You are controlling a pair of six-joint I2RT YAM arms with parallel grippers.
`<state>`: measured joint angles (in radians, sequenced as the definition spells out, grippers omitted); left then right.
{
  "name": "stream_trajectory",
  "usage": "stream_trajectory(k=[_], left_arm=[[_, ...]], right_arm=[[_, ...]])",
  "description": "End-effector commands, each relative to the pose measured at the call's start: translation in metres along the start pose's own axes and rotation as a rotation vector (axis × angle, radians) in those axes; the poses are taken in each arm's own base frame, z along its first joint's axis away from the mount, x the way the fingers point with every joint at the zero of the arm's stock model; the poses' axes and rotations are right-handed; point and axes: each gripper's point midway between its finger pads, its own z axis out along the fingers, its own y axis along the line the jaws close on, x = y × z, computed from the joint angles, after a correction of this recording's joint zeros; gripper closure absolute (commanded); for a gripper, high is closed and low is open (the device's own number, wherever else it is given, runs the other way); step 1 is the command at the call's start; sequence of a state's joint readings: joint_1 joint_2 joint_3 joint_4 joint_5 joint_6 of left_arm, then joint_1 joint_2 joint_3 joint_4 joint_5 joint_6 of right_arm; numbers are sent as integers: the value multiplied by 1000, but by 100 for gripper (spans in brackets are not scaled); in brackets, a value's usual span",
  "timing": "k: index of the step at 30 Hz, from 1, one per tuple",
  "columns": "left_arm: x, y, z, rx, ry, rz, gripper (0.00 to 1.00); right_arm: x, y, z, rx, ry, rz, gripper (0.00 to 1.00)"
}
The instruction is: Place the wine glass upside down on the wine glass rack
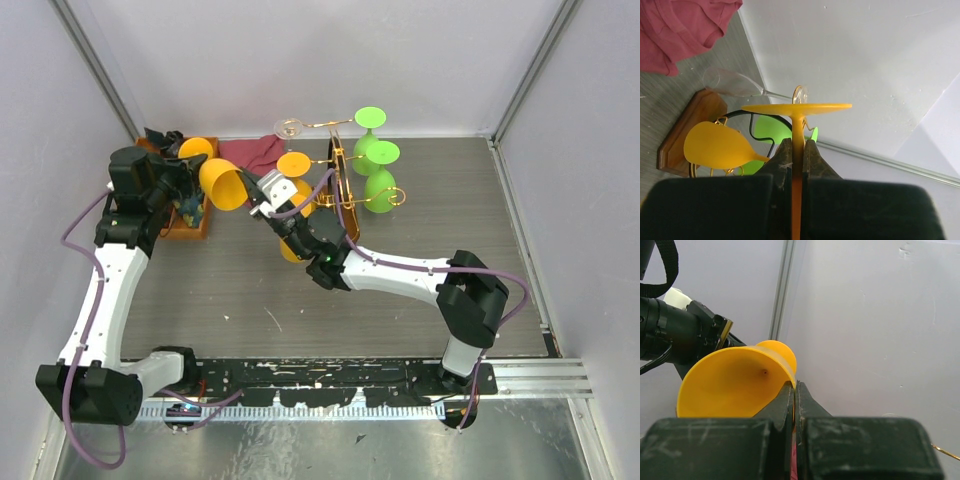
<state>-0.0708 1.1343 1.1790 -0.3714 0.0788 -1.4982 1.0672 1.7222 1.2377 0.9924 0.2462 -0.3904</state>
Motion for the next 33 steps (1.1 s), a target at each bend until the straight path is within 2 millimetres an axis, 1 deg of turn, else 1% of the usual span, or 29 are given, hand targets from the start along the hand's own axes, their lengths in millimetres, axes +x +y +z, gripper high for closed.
stream_trajectory(k=[1,5,6,7,9,11,13,15,18,19,21,24,27,28,29,30,31,32,33], left_arm=[[21,-19,-4,67,103,59,100],[24,-24,-2,86,118,66,100],[24,-26,-1,90,118,71,100],[23,-27,-1,93,114,76,100],[21,-32,-1,107,102,98,100],[18,-41,-1,127,86,131,100],[13,-60,-4,172,60,183,100],[8,-80,-6,215,34,250,100],[1,-107,-10,272,-9,370,100],[-1,-117,-15,299,-24,400,100],[-5,-125,-9,312,-44,453,100],[-12,-142,-13,353,-90,546,100],[-22,-158,-23,390,-166,647,100],[-26,-162,-26,400,-196,685,100],[-30,-166,-30,404,-226,726,100],[-32,-168,-33,403,-243,762,100],[-33,-171,-36,404,-257,802,100],[-33,-172,-38,407,-264,836,100],[-30,-174,-39,417,-268,875,100]], right_arm=[[-36,-6,7,12,-87,23,99],[-37,-6,6,10,-84,18,99],[-36,-7,5,9,-78,12,97],[-35,-7,5,9,-73,8,93],[-36,-10,2,13,-62,-1,80],[-37,-14,0,27,-52,-10,68],[-41,-21,-2,52,-41,-18,60],[-50,-28,-2,69,-40,-32,52],[-63,-38,-7,89,-47,-46,46],[-65,-41,-9,96,-42,-51,43],[-69,-48,-15,111,-23,-56,36],[-69,-61,-27,145,36,-67,22],[-71,-82,-39,208,114,-83,8],[-71,-92,-42,237,145,-91,3],[-71,-103,-43,264,184,-91,0],[-65,-118,-42,291,238,-93,0],[-55,-134,-42,320,309,-64,0],[-50,-154,-42,354,350,-37,0],[-51,-179,-41,393,364,-16,0]])
